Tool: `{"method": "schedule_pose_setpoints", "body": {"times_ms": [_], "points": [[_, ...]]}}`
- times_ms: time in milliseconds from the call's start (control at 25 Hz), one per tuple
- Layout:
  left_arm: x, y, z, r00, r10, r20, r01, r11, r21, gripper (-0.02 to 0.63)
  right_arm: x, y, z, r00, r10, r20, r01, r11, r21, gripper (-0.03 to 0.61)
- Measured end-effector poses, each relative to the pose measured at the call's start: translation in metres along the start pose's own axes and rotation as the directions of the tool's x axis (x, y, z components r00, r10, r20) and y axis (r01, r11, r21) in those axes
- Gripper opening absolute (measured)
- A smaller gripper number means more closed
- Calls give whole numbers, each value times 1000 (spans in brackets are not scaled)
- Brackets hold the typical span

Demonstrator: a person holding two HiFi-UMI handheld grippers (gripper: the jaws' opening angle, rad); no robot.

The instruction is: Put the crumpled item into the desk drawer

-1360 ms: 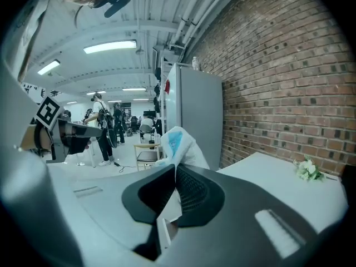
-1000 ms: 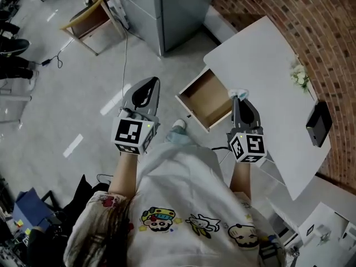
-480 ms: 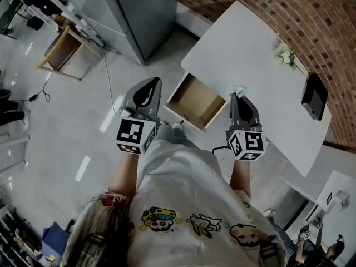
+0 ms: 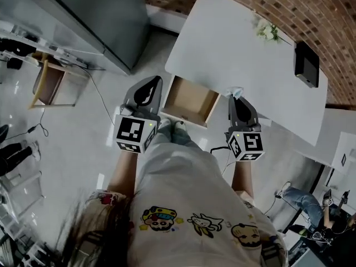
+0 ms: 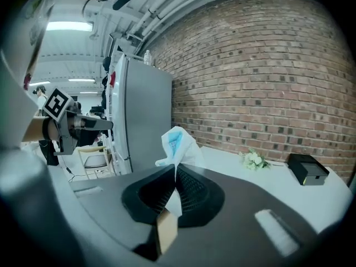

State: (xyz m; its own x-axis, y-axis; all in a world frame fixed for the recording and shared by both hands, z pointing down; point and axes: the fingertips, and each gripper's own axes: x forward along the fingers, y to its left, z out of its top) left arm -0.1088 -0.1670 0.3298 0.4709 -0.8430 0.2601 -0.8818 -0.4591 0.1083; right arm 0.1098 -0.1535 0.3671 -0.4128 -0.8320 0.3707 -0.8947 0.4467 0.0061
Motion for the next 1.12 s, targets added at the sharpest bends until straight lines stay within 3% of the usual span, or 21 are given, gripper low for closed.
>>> {"method": "schedule_pose_setpoints", "body": {"times_ms": [200,600,1120], "points": [[11,-6,-13,997,-62,-45,62,998,-4,-2,-5,0,-8,999,-36,-24,36,999,23,12],[28,-14,-57,987,-108,-120,105,994,-27,-1,14,4,-38,997,-20,-72,23,999,36,12],[38,-13,-146,971,-116,-207,103,992,-72,-2,62,34,-122,980,66,-189,-51,995,87,12]]}}
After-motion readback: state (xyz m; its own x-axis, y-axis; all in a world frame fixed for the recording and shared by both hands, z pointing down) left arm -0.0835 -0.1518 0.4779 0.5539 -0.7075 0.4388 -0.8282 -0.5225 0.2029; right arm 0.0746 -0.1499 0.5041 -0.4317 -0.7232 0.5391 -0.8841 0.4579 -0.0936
